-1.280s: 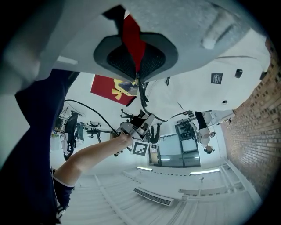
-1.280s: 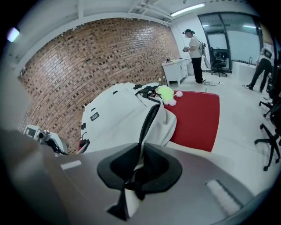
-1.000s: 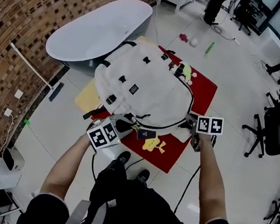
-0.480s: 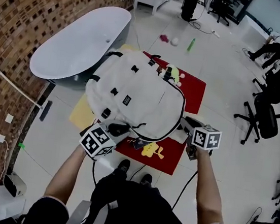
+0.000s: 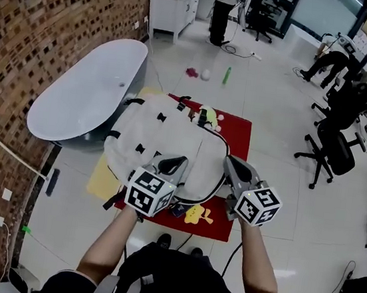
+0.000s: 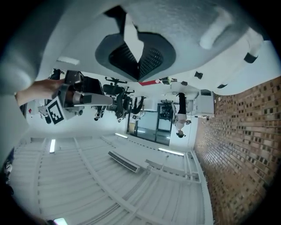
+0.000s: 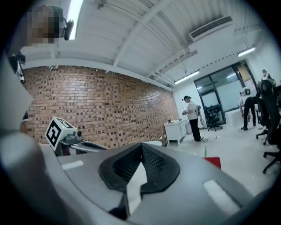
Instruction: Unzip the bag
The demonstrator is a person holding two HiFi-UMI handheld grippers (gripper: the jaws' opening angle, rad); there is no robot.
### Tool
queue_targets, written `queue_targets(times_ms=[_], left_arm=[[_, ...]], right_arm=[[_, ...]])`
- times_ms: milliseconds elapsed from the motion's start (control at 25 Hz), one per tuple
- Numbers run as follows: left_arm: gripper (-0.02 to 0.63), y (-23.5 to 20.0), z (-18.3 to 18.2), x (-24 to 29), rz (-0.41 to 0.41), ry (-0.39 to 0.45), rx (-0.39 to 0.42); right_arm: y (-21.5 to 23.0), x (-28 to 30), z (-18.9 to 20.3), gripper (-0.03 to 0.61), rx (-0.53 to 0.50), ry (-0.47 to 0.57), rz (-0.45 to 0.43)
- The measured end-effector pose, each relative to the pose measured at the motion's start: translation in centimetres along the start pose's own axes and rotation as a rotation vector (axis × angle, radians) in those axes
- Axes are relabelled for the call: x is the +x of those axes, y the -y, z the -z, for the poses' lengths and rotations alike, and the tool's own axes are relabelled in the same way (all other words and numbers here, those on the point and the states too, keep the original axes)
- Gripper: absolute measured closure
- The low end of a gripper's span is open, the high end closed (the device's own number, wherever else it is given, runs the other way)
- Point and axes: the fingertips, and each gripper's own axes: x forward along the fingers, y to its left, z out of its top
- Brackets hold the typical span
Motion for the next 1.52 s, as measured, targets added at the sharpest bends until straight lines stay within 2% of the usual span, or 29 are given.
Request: queue_targets(times_ms=[120,280,520,720,1520], left_arm=[[0.611,0.9,-1.2,0.6,0.007,0.022,0.008],[0.611,1.8,-2.2,1.0,0.002,0.010,0.076],[0.611,2.4,-4.0,0.8,0.035,0.040,0.094],[0.611,3.0,-4.1,0.8,0.066,0.036,0.120],[0.611,3.5,-4.3,1.1,0.112,0.032,0.139]], right_arm=[[-2.3,-0.3,-1.4,0.572,-0.065,0.039,-0.007],[-4.0,-0.5,-1.9,0.572,-0.129,0.036,0.021],[-4.2,-1.3,-3.3,0.574,-0.079,0.112,0.057],[-4.5,-1.5,-3.9,0.574,-0.093,0.113,0.063],[-3.8,-1.1,-4.1,0.572,-0.072,0.119,0.092]])
